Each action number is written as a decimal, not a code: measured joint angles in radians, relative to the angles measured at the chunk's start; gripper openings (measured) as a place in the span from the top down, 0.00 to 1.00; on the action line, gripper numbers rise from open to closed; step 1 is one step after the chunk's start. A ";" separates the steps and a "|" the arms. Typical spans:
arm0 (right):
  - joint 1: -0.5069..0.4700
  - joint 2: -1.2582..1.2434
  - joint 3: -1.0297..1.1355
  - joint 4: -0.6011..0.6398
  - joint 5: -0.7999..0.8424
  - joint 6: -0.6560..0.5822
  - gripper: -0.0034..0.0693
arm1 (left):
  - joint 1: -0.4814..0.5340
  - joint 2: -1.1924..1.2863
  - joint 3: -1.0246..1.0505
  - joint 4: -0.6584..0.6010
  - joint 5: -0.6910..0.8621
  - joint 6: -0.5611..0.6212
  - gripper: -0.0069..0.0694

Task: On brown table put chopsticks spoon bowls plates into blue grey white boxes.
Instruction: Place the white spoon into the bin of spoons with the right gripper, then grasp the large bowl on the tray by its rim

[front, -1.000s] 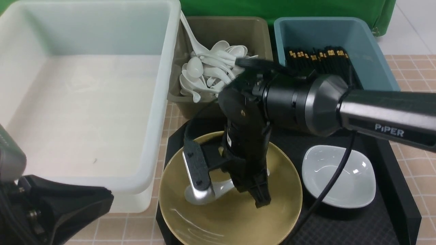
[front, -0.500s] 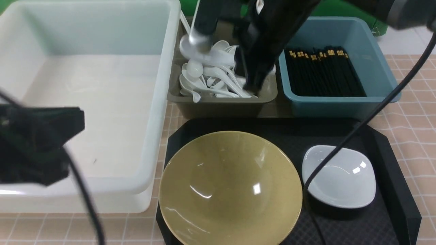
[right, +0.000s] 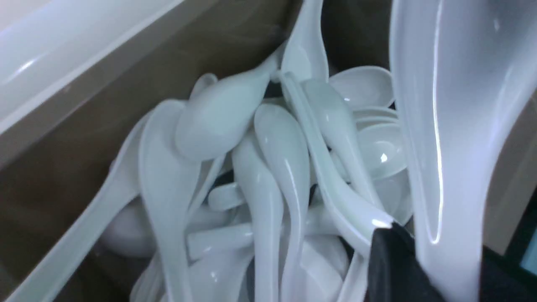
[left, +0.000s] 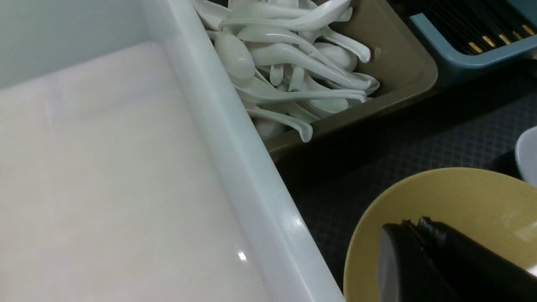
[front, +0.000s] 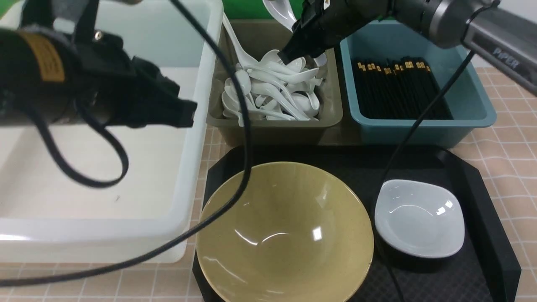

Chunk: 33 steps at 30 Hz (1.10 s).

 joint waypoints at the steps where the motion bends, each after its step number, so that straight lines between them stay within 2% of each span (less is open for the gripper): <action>1: -0.004 0.014 0.000 0.012 -0.019 0.008 0.72 | 0.000 0.015 -0.016 0.002 0.014 0.010 0.91; 3: -0.005 0.035 0.000 0.030 -0.044 0.018 0.65 | 0.000 0.043 -0.029 0.003 0.032 0.020 0.91; 6: -0.005 0.043 -0.001 0.064 -0.045 0.030 0.46 | 0.000 0.083 -0.033 0.003 0.058 0.032 0.91; 7: -0.005 0.043 -0.002 0.066 -0.043 0.031 0.44 | 0.000 0.086 -0.033 0.003 0.059 0.033 0.91; 8: -0.006 0.042 -0.016 0.073 -0.007 0.035 0.35 | 0.000 0.106 -0.034 0.003 0.070 0.044 0.91; 10: -0.006 0.041 -0.036 0.077 0.041 0.035 0.29 | 0.000 0.119 -0.034 0.001 0.080 0.058 0.91; 12: -0.006 0.035 -0.105 0.082 0.186 0.006 0.21 | 0.016 0.146 -0.046 -0.044 0.104 0.101 0.91; 16: -0.006 0.009 -0.227 0.085 0.427 -0.072 0.19 | 0.101 0.186 -0.101 -0.207 0.152 0.241 0.91; 17: -0.006 -0.003 -0.255 0.085 0.478 -0.089 0.19 | 0.134 0.200 -0.127 -0.282 0.178 0.331 0.91; 18: -0.006 -0.022 -0.274 0.084 0.499 -0.095 0.20 | 0.166 0.214 -0.151 -0.348 0.205 0.400 0.91; 19: -0.006 -0.030 -0.281 0.084 0.504 -0.095 0.20 | 0.179 0.220 -0.161 -0.374 0.218 0.414 0.91; 21: -0.006 -0.084 -0.291 0.084 0.522 -0.095 0.22 | 0.235 0.260 -0.223 -0.497 0.305 0.552 0.91; 24: -0.006 -0.188 -0.284 0.086 0.533 -0.081 0.26 | 0.253 0.323 -0.319 -0.597 0.414 0.620 0.91; 28: -0.006 -0.336 -0.190 0.088 0.533 -0.058 0.32 | 0.209 0.384 -0.401 -0.598 0.456 0.631 0.90; 32: -0.006 -0.555 0.044 0.088 0.535 -0.055 0.40 | 0.122 0.461 -0.470 -0.495 0.462 0.612 0.88; 33: -0.006 -0.555 0.044 0.088 0.535 -0.055 0.40 | 0.118 0.465 -0.474 -0.490 0.462 0.612 0.87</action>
